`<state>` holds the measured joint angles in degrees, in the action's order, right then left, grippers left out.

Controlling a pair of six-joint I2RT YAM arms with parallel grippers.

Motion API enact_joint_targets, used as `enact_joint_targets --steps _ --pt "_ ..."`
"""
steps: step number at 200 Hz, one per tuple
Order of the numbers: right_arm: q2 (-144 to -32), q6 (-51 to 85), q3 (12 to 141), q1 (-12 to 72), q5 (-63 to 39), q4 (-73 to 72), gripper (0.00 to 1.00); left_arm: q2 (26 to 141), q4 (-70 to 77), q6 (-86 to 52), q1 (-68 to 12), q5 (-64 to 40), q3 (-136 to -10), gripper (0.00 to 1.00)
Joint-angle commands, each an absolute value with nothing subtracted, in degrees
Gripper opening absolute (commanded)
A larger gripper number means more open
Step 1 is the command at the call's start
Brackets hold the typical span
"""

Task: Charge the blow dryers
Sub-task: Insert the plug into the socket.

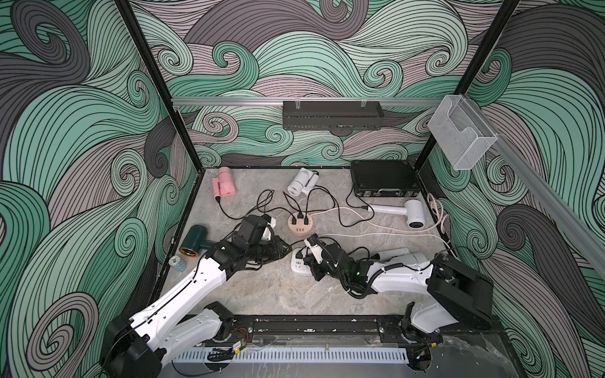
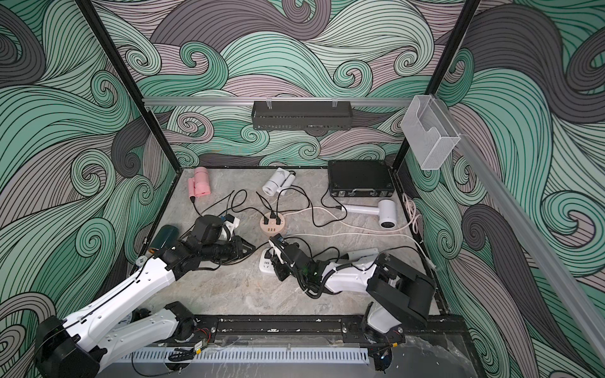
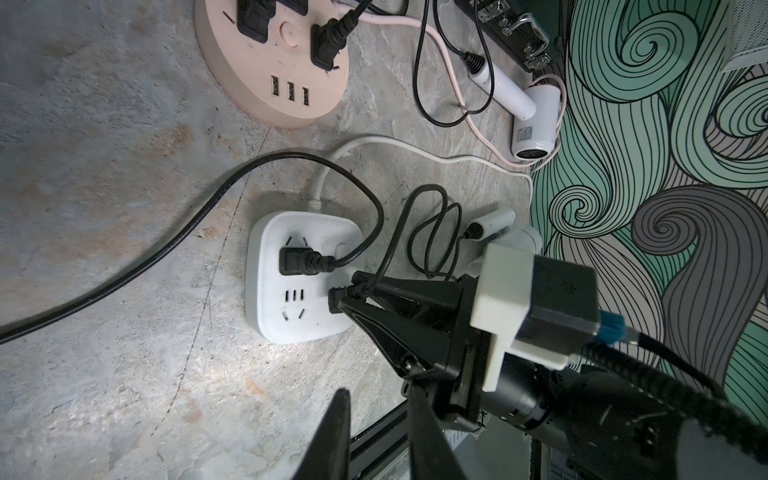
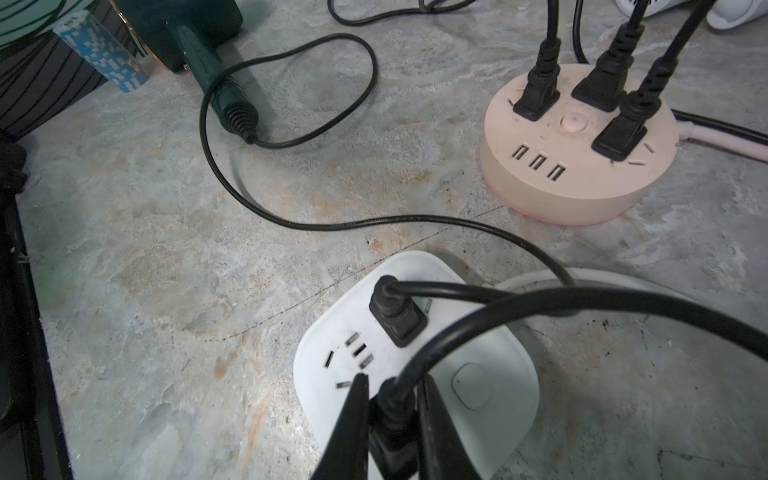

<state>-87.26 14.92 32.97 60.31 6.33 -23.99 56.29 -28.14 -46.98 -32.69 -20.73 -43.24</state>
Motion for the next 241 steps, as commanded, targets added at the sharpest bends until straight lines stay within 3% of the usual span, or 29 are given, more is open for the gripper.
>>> enact_joint_targets --steps 1,241 --pt "-87.88 13.15 33.65 61.51 10.06 -26.06 0.0 55.7 -29.89 -46.5 -32.32 -20.12 -43.46 0.24" --pt "-86.84 10.61 27.85 61.61 13.9 -28.38 0.0 60.89 -28.18 -45.7 -32.26 -20.96 -45.32 0.24"
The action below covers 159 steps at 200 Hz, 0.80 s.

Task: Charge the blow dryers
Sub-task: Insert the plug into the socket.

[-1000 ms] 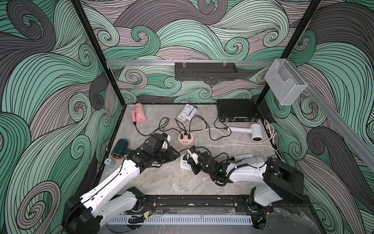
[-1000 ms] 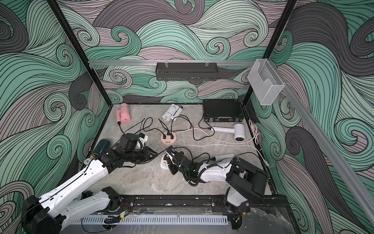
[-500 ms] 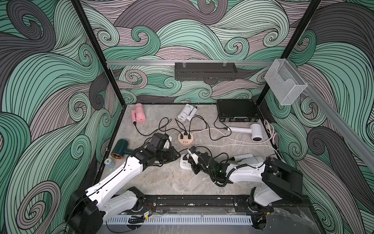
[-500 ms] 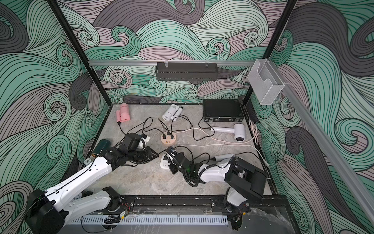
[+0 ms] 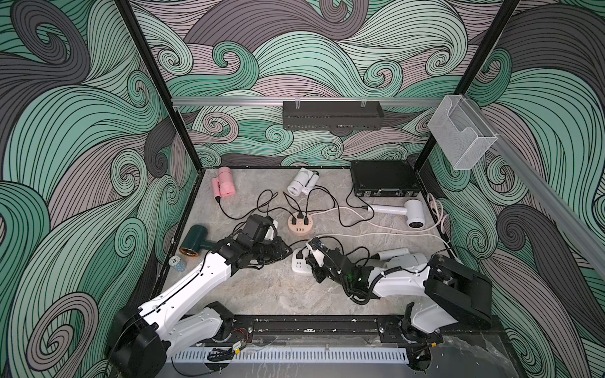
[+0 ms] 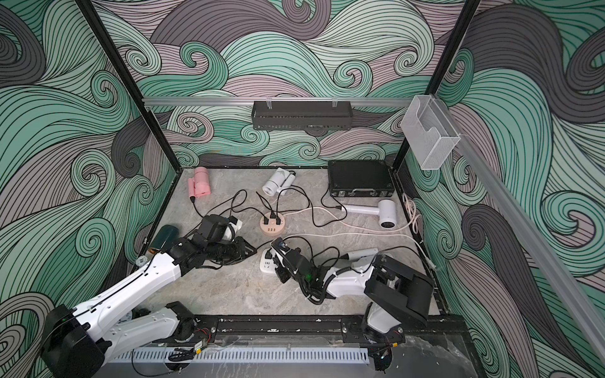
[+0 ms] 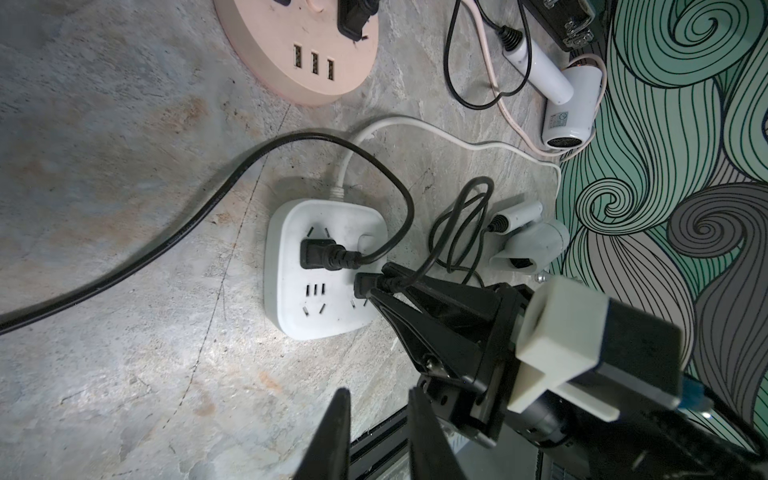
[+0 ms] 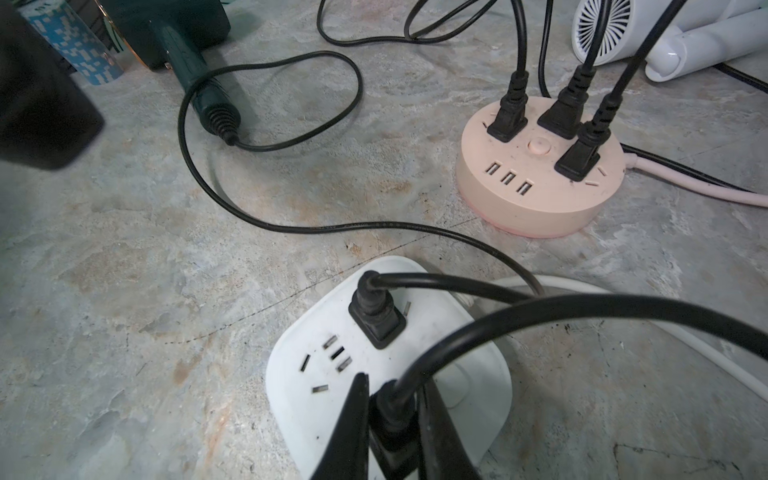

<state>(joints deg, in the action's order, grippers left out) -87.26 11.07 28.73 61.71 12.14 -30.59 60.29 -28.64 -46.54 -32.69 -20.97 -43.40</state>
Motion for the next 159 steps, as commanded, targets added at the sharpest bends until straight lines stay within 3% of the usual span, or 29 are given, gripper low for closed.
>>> enact_joint_targets --steps 1,73,159 --pt "-86.88 10.62 27.86 61.61 13.89 -28.38 0.0 60.9 -28.15 -45.7 -32.3 -20.98 -45.33 0.24" --pt "-88.43 13.68 23.82 61.96 14.22 -33.21 0.0 61.79 -28.13 -45.18 -32.3 -20.74 -45.64 0.24" --pt "-83.32 14.26 20.65 63.47 17.12 -28.02 0.0 61.38 -26.29 -45.87 -32.28 -20.5 -45.13 0.24"
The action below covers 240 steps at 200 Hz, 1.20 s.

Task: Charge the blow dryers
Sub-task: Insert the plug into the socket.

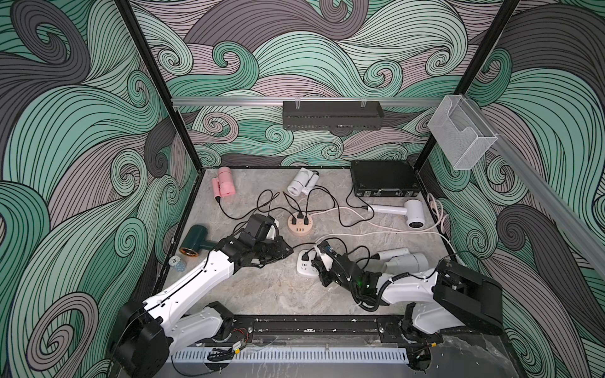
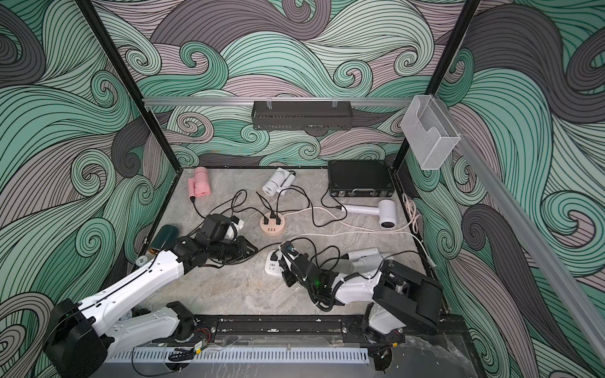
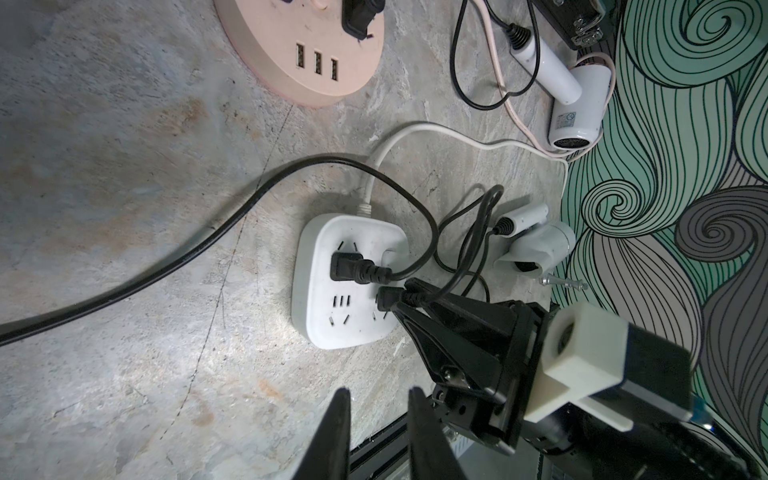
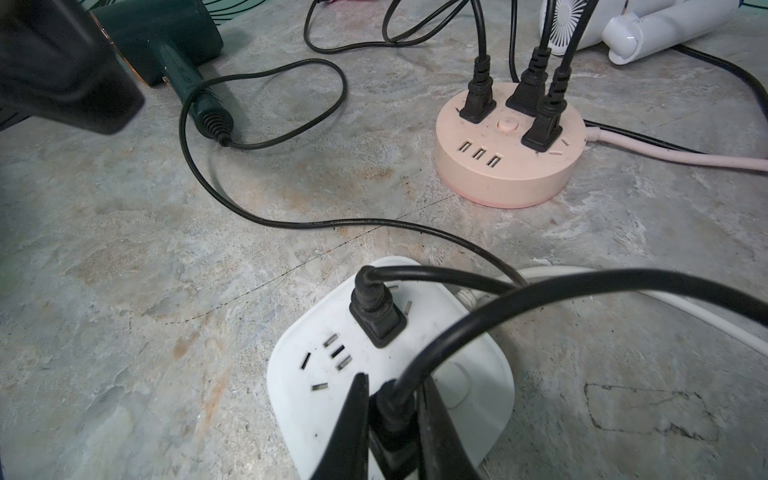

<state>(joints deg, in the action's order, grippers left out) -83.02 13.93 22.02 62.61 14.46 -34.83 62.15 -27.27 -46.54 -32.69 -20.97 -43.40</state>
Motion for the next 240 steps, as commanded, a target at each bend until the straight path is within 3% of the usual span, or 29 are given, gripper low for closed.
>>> enact_joint_targets --steps 1,75,119,174,240 --pt "-83.32 14.29 20.61 63.51 17.17 -27.98 0.0 61.32 -26.28 -45.88 -32.27 -20.49 -45.11 0.24" --pt "-83.65 15.88 16.03 68.83 25.56 -28.23 0.0 62.12 -26.07 -45.94 -32.35 -20.52 -44.62 0.24" --pt "-89.55 18.57 14.86 71.45 28.73 -29.83 0.0 64.03 -25.19 -45.27 -32.35 -20.48 -46.33 0.23" --pt "-103.21 17.88 22.02 71.98 22.08 -29.12 0.0 64.56 -25.35 -44.56 -32.37 -19.84 -47.62 0.23" --pt "-95.49 15.04 27.24 71.64 19.24 -18.83 0.0 58.35 -28.36 -45.88 -32.34 -17.43 -45.05 0.23"
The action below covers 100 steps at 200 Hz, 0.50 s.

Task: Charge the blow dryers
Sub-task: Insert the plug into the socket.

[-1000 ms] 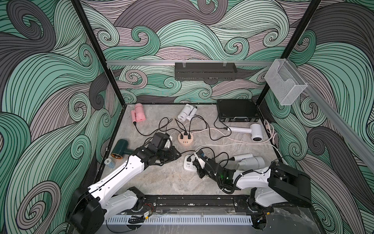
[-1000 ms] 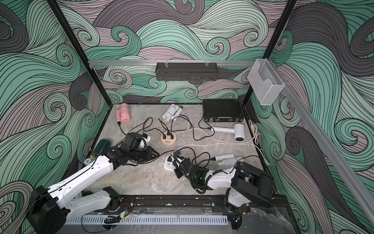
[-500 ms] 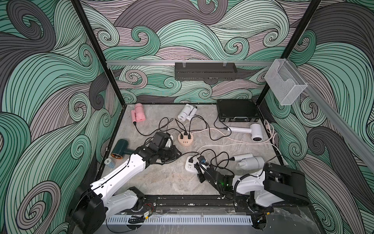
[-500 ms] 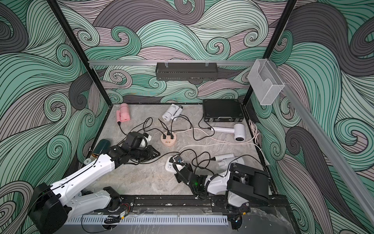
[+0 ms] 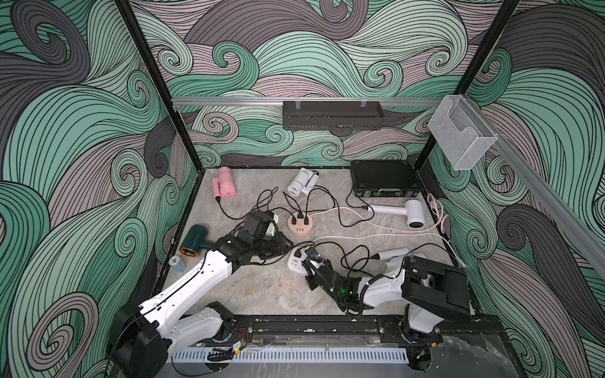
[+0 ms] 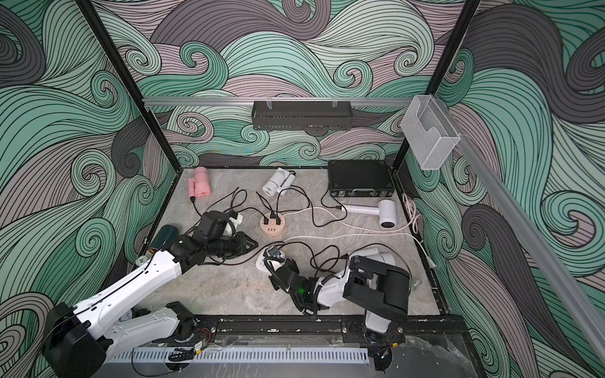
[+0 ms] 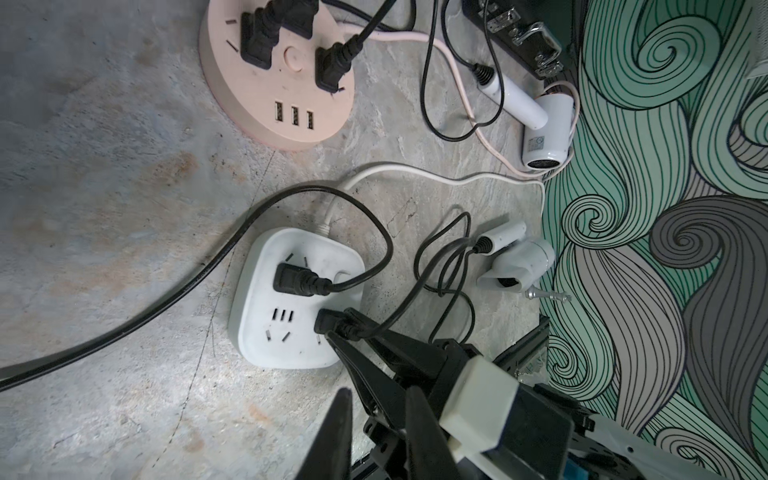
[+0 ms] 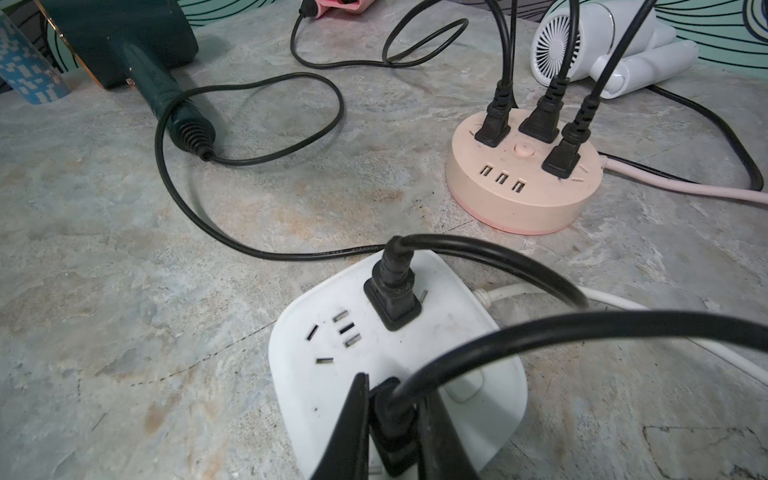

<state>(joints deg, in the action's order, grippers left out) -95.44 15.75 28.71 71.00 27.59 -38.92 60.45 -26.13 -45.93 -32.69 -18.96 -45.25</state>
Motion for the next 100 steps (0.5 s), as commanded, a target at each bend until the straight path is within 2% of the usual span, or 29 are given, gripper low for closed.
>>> enact_joint_targets --steps 1,100 --pt "-95.34 15.04 27.33 71.55 19.24 -18.64 0.0 58.31 -28.42 -45.88 -32.34 -17.42 -45.07 0.23" --pt "-91.73 11.12 33.85 65.75 11.69 -8.47 0.09 55.74 -33.31 -45.0 -32.39 -17.93 -44.64 0.24"
